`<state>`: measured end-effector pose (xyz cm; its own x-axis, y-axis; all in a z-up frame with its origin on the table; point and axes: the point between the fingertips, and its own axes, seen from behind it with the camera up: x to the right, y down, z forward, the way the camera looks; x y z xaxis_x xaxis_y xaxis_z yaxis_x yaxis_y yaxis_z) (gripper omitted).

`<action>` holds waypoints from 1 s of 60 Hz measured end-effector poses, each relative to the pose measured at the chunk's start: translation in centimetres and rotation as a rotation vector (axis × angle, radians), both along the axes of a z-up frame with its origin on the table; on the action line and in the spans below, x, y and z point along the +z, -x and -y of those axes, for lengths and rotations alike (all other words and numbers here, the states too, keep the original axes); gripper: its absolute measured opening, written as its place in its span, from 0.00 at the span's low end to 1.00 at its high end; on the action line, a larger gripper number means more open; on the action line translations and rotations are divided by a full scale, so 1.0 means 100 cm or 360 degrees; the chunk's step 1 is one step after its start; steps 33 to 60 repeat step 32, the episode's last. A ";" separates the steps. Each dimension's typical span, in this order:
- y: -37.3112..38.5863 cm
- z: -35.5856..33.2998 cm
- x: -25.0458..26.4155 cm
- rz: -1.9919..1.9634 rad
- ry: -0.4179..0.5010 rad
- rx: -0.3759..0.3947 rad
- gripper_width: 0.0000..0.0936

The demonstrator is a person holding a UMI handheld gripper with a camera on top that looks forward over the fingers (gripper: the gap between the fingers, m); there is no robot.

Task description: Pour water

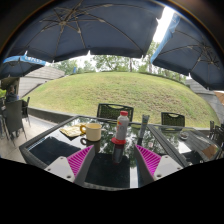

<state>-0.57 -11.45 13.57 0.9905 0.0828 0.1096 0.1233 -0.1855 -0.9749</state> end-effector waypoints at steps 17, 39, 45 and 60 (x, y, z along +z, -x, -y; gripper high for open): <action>-0.002 0.031 0.007 0.0099 -0.0058 -0.0028 0.89; -0.023 0.045 0.005 0.0100 -0.0047 -0.0153 0.89; -0.023 0.045 0.005 0.0100 -0.0047 -0.0153 0.89; -0.023 0.045 0.005 0.0100 -0.0047 -0.0153 0.89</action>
